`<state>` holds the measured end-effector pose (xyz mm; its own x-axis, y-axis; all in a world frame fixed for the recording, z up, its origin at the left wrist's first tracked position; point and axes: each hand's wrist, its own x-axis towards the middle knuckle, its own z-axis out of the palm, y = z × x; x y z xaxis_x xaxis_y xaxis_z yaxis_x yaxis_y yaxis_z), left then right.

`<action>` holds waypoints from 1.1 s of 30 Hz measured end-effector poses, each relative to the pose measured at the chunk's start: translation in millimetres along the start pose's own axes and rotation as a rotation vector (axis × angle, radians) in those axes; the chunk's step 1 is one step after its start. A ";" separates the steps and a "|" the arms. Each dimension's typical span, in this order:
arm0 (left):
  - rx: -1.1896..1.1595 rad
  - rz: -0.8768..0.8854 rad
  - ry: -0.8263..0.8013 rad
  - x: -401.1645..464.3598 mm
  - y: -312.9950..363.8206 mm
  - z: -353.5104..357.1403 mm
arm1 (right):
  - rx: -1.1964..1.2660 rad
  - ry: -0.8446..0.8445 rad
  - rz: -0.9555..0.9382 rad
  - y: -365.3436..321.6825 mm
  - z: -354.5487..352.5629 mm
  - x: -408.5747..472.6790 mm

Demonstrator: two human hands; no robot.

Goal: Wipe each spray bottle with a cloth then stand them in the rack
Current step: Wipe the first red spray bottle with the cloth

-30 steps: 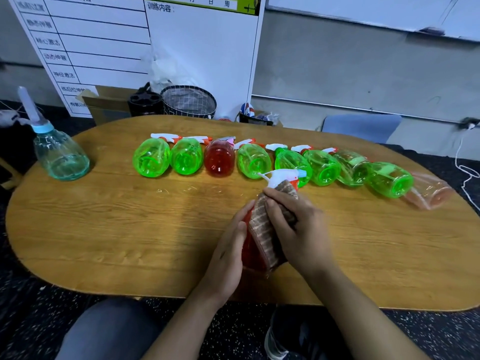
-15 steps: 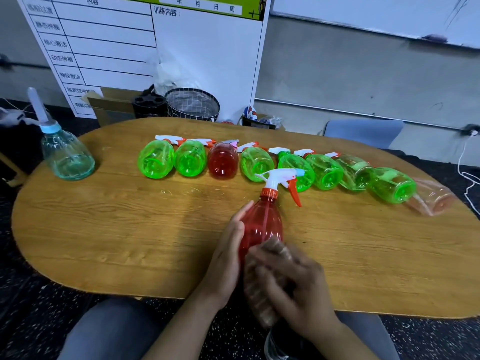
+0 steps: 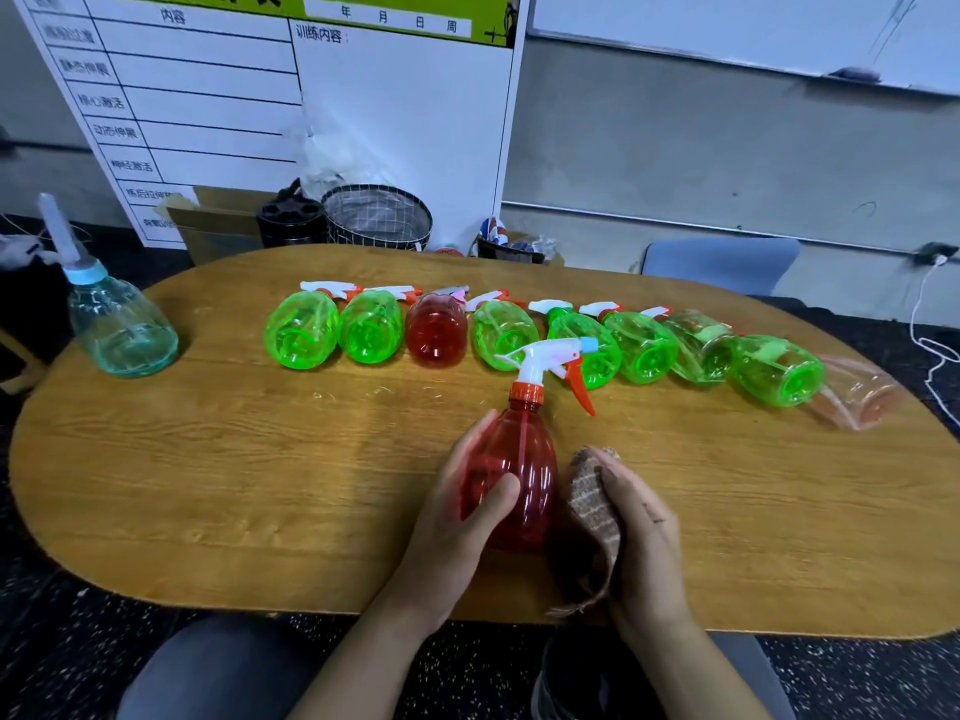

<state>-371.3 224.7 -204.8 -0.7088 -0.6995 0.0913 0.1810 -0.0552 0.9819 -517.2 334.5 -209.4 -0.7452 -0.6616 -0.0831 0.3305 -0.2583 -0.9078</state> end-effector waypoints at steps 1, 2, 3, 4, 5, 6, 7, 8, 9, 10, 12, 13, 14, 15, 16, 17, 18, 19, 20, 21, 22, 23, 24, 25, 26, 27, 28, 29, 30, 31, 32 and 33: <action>-0.006 -0.005 -0.004 0.1 -0.9 -0.5 | 0.019 0.006 0.011 -0.3 0.5 0.2; -0.012 -0.009 -0.009 0.0 -1.3 -0.7 | 0.029 0.004 0.026 -1.0 1.0 -0.1; -0.020 -0.011 -0.013 0.4 -2.5 -1.0 | 0.022 -0.007 0.030 -0.6 0.7 0.0; -0.031 -0.011 -0.019 0.7 -3.5 -1.3 | 0.016 -0.012 0.030 -0.3 0.5 0.0; -0.042 -0.010 -0.023 1.2 -4.7 -1.3 | 0.013 -0.010 0.023 0.2 0.0 0.3; -0.051 -0.013 -0.029 1.6 -4.6 -1.2 | 0.011 -0.010 0.014 -0.2 1.1 -0.4; -0.060 -0.018 -0.031 2.2 -5.5 -1.2 | 0.001 -0.024 0.000 -0.4 2.3 -1.1; -0.069 -0.019 -0.030 2.3 -5.8 -1.2 | -0.012 -0.025 -0.017 -0.7 3.5 -1.7; -0.074 -0.019 -0.027 2.3 -6.9 -1.2 | -0.024 -0.015 -0.040 -0.1 4.6 -2.2; -0.067 -0.018 -0.024 2.3 -8.0 -1.2 | -0.032 -0.002 -0.069 -0.6 5.9 -3.1; -0.036 -0.016 -0.012 2.0 -8.9 -1.5 | -0.065 0.005 -0.133 -6.0 12.2 -5.6; -0.023 -0.014 -0.007 2.2 -9.3 -1.6 | -0.107 -0.011 -0.180 -11.5 16.9 -6.7; -0.023 -0.014 -0.008 1.9 -8.5 -1.0 | -0.198 -0.036 -0.250 -18.7 22.9 -6.5; -0.039 -0.019 -0.004 2.0 -9.1 -0.8 | -0.321 -0.068 -0.330 -25.2 28.0 -4.7; -0.067 -0.029 -0.005 2.0 -9.1 -0.6 | -0.457 -0.111 -0.413 -31.4 33.0 -2.0; -0.097 -0.042 -0.007 2.7 -9.0 0.0 | -0.595 -0.147 -0.495 -36.0 37.5 1.6; -0.115 -0.050 -0.006 3.4 -9.5 0.2 | -0.732 -0.159 -0.565 -37.8 40.2 6.0; -0.122 -0.052 0.002 4.2 -10.3 0.1 | -0.853 -0.151 -0.619 -37.3 42.1 9.9; -0.119 -0.049 0.010 4.7 -10.9 -0.3 | -0.945 -0.123 -0.652 -34.8 42.1 12.8; -0.105 -0.039 0.017 5.0 -10.7 -0.6 | -0.991 -0.096 -0.666 -31.8 42.5 13.4; -0.080 -0.022 0.031 5.1 -11.9 -1.4 | -0.999 -0.086 -0.660 -28.0 43.2 11.8; -0.059 -0.005 0.047 5.0 -12.8 -1.6 | -0.989 -0.095 -0.646 -23.8 42.9 8.8; -0.043 0.003 0.064 5.2 -13.5 -1.4 | -0.983 -0.117 -0.639 -20.3 42.3 4.5; -0.032 0.005 0.077 5.6 -14.3 -1.6 | -0.989 -0.155 -0.649 -16.6 40.8 -1.1; -0.031 0.004 0.077 5.7 -14.3 -2.1 | -0.999 -0.203 -0.680 -12.9 38.2 -7.8; -0.043 0.001 0.069 6.0 -13.9 -2.4 | -1.002 -0.262 -0.722 -9.4 33.8 -14.5; -0.056 -0.005 0.061 6.1 -13.7 -3.3 | -0.990 -0.323 -0.756 -6.9 28.7 -20.5; -0.063 -0.007 0.051 6.3 -13.0 -3.4 | -0.973 -0.379 -0.774 -5.5 22.9 -24.7; -0.057 -0.007 0.046 6.0 -12.1 -3.4 | -0.959 -0.430 -0.778 -5.6 17.7 -26.9; -0.044 -0.002 0.044 5.6 -11.2 -3.1 | -0.955 -0.473 -0.774 -7.3 14.0 -27.6; -0.035 0.006 0.041 4.7 -10.1 -1.9 | -0.961 -0.503 -0.768 -10.8 11.7 -27.1; -0.024 0.011 0.043 4.2 -10.3 -0.9 | -0.965 -0.512 -0.769 -15.3 11.8 -26.0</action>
<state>-375.6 221.7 -214.6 -0.6771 -0.7298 0.0943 0.2052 -0.0642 0.9766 -496.1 347.3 -188.5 -0.1859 -0.8163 0.5469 -0.7702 -0.2246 -0.5970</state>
